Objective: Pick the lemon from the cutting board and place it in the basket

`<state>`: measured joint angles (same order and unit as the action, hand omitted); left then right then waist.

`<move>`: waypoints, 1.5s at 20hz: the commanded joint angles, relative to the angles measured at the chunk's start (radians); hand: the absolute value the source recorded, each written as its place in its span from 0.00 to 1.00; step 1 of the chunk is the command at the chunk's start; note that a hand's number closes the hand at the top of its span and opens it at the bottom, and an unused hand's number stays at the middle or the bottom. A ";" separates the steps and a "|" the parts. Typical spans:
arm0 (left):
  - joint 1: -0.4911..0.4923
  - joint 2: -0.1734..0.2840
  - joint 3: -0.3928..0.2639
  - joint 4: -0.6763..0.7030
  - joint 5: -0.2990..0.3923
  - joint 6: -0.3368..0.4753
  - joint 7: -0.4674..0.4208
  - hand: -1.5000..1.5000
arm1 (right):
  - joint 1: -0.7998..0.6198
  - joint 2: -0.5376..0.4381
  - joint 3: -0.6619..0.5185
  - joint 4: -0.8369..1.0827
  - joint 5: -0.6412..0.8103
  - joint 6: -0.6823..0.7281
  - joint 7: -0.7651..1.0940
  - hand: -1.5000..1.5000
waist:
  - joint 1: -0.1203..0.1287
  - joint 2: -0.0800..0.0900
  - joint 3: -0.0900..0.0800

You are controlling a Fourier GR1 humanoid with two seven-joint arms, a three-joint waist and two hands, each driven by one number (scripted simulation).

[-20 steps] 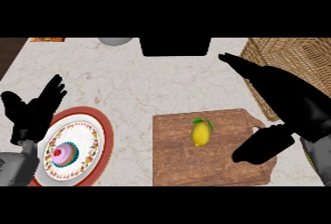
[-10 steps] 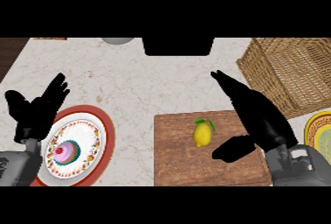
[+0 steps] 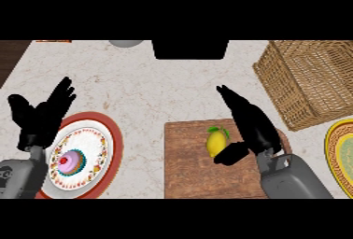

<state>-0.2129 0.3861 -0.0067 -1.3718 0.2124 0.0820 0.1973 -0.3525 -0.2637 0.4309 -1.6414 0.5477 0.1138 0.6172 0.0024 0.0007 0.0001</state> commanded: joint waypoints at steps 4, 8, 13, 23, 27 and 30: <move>0.030 -0.040 0.011 0.058 -0.050 -0.023 -0.087 0.50 | -0.001 0.112 0.063 0.133 0.113 0.011 0.028 0.00 | 0.000 0.000 0.000; -0.031 0.007 0.086 0.014 -0.031 -0.066 0.025 0.50 | 0.000 0.062 -0.055 0.146 0.096 0.091 -0.074 0.00 | -0.003 -0.001 0.000; 0.043 -0.045 0.094 -0.036 -0.060 -0.095 -0.003 0.50 | 0.054 0.109 -0.077 0.081 0.138 0.128 -0.086 0.00 | -0.002 -0.001 0.000; -0.011 -0.082 0.113 0.008 -0.129 -0.074 0.007 0.50 | 0.093 0.091 -0.162 0.061 0.091 0.204 -0.243 0.00 | -0.003 -0.001 0.000; 0.052 -0.098 0.114 -0.045 -0.116 -0.103 0.009 0.50 | 0.172 0.137 -0.071 0.033 0.221 0.143 -0.185 0.00 | -0.002 -0.002 0.000; 0.013 -0.132 0.092 -0.019 -0.159 -0.063 0.007 0.50 | 0.071 0.174 -0.109 0.160 0.241 0.149 -0.170 0.00 | 0.000 -0.001 0.000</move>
<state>-0.1992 0.2916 0.1048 -1.3847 0.0922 -0.0120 0.2054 -0.2284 -0.1213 0.3371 -1.5399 0.7500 0.2516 0.4148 0.0006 -0.0002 0.0001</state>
